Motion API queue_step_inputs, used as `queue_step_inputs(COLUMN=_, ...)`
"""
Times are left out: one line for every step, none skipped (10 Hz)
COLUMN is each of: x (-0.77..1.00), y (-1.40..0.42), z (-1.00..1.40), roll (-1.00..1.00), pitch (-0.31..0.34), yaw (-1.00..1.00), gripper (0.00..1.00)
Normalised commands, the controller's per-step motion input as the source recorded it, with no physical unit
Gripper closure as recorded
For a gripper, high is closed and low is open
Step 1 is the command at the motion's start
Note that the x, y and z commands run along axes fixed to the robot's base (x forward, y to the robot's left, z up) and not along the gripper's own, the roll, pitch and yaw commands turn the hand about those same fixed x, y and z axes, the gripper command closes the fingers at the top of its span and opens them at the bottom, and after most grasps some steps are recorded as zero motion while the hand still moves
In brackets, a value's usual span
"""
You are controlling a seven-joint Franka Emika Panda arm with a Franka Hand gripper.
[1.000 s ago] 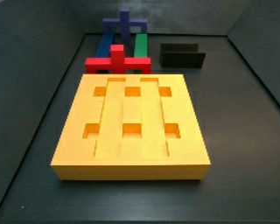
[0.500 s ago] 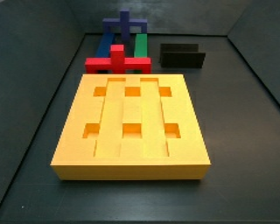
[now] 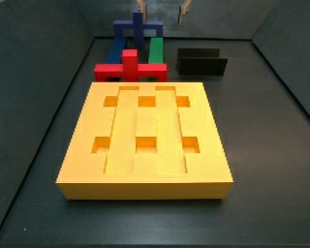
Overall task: Pick up the green object. Move up. Move to above the board. Insert the green object.
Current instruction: Pick up the green object.
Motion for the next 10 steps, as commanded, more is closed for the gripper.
queue_step_inputs(x=-0.11, y=0.16, z=-0.86, roll=-0.10, pitch=0.000, yaw=0.00, gripper=0.00)
queue_step_inputs(x=-0.29, y=0.23, z=-0.82, roll=-0.10, pitch=0.000, yaw=0.00, gripper=0.00)
queue_step_inputs(x=-0.22, y=0.27, z=-0.83, roll=-0.10, pitch=0.000, yaw=0.00, gripper=0.00)
queue_step_inputs(x=-0.02, y=0.29, z=-0.77, roll=-0.07, pitch=0.019, yaw=-0.07, gripper=0.00)
queue_step_inputs(x=0.00, y=0.22, z=-0.61, roll=-0.05, pitch=0.030, yaw=-0.09, gripper=0.00)
queue_step_inputs(x=0.16, y=0.01, z=-0.42, roll=0.00, pitch=0.053, yaw=-0.05, gripper=0.00)
queue_step_inputs(x=0.33, y=0.00, z=-0.35, roll=0.00, pitch=0.049, yaw=-0.02, gripper=0.00)
queue_step_inputs(x=0.13, y=-0.01, z=-0.33, roll=-0.03, pitch=0.016, yaw=-0.12, gripper=0.00)
queue_step_inputs(x=-0.09, y=0.00, z=-0.21, roll=-0.07, pitch=0.000, yaw=-0.19, gripper=0.00)
queue_step_inputs(x=-0.31, y=0.00, z=-0.15, roll=-0.09, pitch=0.000, yaw=-0.14, gripper=0.00)
